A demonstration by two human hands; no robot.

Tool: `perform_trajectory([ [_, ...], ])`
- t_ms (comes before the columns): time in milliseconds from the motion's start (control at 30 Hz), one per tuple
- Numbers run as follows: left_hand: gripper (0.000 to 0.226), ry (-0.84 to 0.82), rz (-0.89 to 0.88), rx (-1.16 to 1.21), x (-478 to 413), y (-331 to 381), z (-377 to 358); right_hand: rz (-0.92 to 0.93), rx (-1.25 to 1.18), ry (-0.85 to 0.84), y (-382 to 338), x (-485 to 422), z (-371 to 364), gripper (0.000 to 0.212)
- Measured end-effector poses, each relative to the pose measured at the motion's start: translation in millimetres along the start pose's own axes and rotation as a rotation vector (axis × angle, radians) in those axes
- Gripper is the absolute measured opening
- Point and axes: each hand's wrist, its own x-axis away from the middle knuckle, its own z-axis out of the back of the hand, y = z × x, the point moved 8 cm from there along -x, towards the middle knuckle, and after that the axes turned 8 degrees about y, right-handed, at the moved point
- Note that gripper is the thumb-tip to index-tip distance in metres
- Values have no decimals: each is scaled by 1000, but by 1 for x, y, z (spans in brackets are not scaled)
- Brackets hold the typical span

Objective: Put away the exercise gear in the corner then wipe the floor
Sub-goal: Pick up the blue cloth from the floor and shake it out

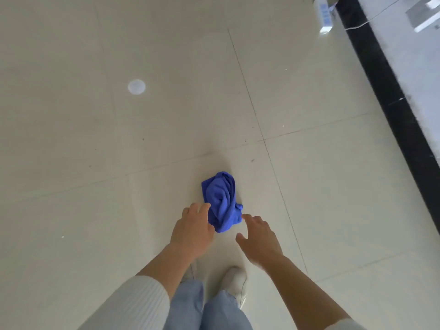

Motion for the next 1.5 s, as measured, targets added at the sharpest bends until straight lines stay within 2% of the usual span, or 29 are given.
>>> perform_trajectory([
  [167, 57, -26, 20, 37, -105, -54, -102, -102, -84, 15, 33, -114, -95, 39],
  [300, 71, -43, -20, 106, -168, -67, -153, -187, -174, 44, 53, -173, -147, 29],
  [333, 64, -50, -42, 104, -178, -68, -162, -191, -218, 59, 57, -182, -154, 24],
  [433, 8, 3, -60, 160, -190, -65, -160, -202, -360, 91, 63, -185, -151, 3],
  [467, 9, 21, -58, 180, -186, -60, -152, -206, -405, 108, 63, -179, -141, 3],
  [567, 9, 49, -85, 220, -151, -34, -105, -212, -512, 180, 57, -140, -90, 10],
  [733, 8, 125, -187, 221, -58, 31, 21, -175, -545, 278, 22, -28, 40, 13],
  [933, 23, 152, -274, 202, 67, 139, 191, -109, -506, 347, -35, 144, 221, 20],
  [1067, 10, 132, -375, 220, 147, 214, 276, -77, -458, 424, -51, 256, 325, 10],
  [1133, 8, 122, -477, 210, 189, 249, 308, -72, -426, 477, -50, 310, 368, 8],
  [1233, 16, 82, -653, 195, 243, 299, 348, -65, -449, 603, -38, 383, 424, 8],
  [1367, 6, 35, -879, 116, 304, 366, 379, -81, -440, 744, -12, 469, 467, 8],
  [1467, 14, -84, -991, 85, 353, 420, 384, -109, -449, 860, 15, 532, 490, 8],
  [1500, 10, -138, -1020, 72, 370, 437, 380, -118, -462, 901, 26, 553, 494, 9],
])
